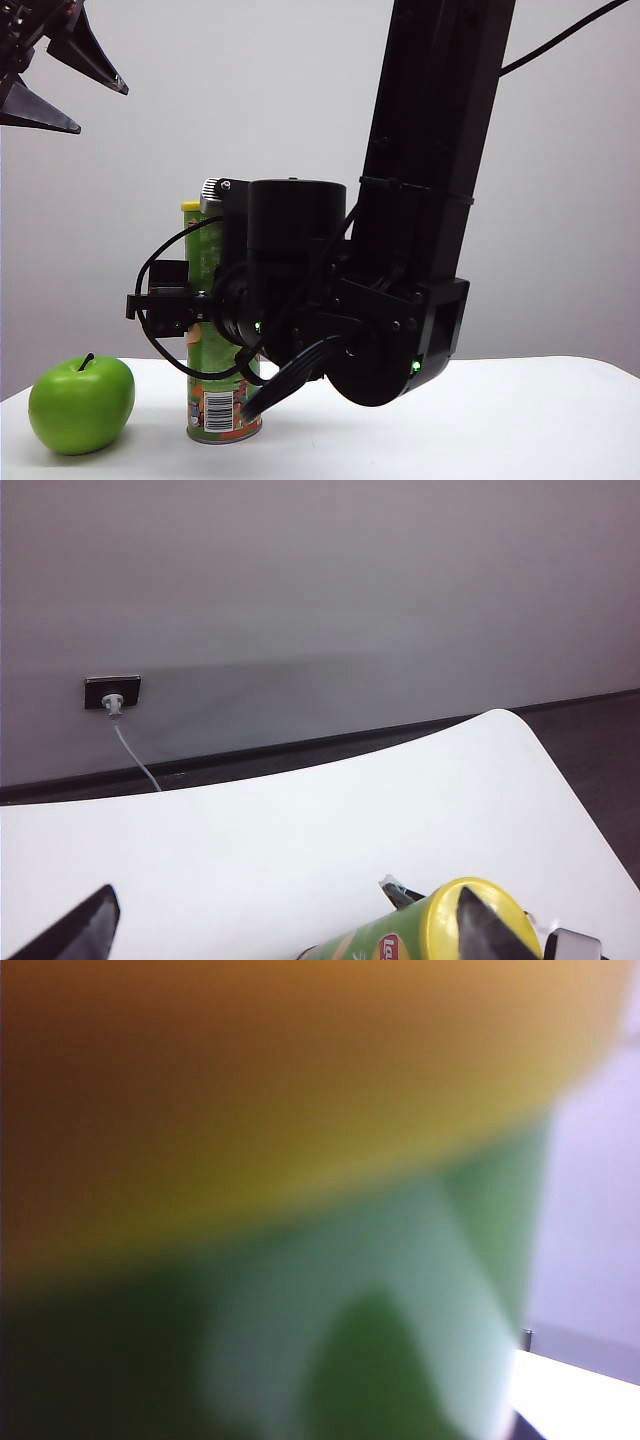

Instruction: Pick up the green bucket of chips from the desk, place it near the apple, and finally stand it up.

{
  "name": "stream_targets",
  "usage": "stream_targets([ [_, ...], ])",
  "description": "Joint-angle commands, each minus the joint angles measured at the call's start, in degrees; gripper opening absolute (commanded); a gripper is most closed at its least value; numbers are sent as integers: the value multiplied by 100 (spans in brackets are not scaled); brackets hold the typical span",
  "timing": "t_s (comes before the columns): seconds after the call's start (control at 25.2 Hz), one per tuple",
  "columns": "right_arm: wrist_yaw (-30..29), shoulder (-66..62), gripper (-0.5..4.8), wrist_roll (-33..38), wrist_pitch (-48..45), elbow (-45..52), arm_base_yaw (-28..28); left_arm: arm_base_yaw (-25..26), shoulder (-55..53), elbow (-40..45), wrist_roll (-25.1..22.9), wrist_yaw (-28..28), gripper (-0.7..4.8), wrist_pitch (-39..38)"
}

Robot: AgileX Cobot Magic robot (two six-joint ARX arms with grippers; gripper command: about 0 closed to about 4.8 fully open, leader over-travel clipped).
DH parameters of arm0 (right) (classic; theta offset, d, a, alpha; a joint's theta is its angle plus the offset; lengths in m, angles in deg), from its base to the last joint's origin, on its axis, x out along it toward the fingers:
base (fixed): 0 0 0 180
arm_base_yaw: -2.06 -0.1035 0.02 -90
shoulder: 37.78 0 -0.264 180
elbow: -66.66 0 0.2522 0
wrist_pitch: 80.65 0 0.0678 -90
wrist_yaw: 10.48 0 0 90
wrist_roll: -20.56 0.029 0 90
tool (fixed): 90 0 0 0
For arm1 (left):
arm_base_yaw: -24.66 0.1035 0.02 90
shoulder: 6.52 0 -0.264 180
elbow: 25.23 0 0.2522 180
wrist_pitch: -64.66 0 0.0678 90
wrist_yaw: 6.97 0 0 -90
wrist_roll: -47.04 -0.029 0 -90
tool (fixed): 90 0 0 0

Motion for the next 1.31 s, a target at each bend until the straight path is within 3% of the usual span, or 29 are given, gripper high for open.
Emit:
stream_targets([
  [0.04, -13, 46, 479, 2, -131, -11, -44, 2, 22, -11, 24, 74, 434, 66],
  [0.2, -2, 66, 479, -20, -133, -9, -160, 2, 22, -11, 109, 286, 434, 61],
  [1.31, 7, 1419, 479, 481, 417, 1646, -417, 4, 33, -13, 105, 273, 434, -55],
])
